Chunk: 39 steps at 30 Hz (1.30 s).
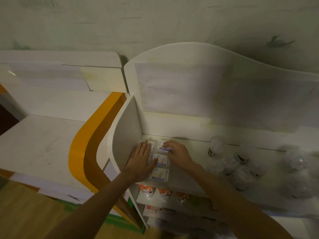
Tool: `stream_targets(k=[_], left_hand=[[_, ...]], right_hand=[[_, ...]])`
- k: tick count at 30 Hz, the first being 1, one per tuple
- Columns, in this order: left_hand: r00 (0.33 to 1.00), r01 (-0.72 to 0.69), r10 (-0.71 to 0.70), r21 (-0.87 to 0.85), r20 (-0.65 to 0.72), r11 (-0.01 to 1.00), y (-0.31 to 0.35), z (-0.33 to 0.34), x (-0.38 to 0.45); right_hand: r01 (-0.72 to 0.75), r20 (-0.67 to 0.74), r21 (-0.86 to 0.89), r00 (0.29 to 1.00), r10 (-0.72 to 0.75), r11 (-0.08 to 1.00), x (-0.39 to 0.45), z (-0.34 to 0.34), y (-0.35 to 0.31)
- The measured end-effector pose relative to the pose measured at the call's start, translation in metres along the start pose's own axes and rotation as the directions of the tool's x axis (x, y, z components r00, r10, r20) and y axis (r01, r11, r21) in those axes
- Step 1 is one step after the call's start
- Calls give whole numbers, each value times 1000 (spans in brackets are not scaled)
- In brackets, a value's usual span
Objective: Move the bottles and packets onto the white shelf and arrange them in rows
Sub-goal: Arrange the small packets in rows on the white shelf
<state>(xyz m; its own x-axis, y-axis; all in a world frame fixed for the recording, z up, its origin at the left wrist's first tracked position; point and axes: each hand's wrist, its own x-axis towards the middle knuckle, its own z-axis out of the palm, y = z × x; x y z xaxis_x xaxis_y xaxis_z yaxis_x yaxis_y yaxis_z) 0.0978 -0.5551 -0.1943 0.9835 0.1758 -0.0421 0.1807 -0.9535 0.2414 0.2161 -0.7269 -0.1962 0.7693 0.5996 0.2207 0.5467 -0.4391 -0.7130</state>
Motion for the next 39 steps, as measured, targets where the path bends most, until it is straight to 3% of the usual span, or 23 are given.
stream_targets(k=[12, 22, 39], left_hand=[[1000, -3, 2, 27, 20, 1000, -1, 2, 1], [999, -45, 44, 42, 26, 998, -5, 2, 0], [1000, 0, -4, -146, -29, 989, -1, -1, -1]], right_hand=[[-5, 62, -6, 998, 5, 1000, -11, 12, -6], [61, 206, -339, 979, 11, 939, -48, 28, -16], [42, 200, -337, 979, 28, 941, -50, 32, -14]])
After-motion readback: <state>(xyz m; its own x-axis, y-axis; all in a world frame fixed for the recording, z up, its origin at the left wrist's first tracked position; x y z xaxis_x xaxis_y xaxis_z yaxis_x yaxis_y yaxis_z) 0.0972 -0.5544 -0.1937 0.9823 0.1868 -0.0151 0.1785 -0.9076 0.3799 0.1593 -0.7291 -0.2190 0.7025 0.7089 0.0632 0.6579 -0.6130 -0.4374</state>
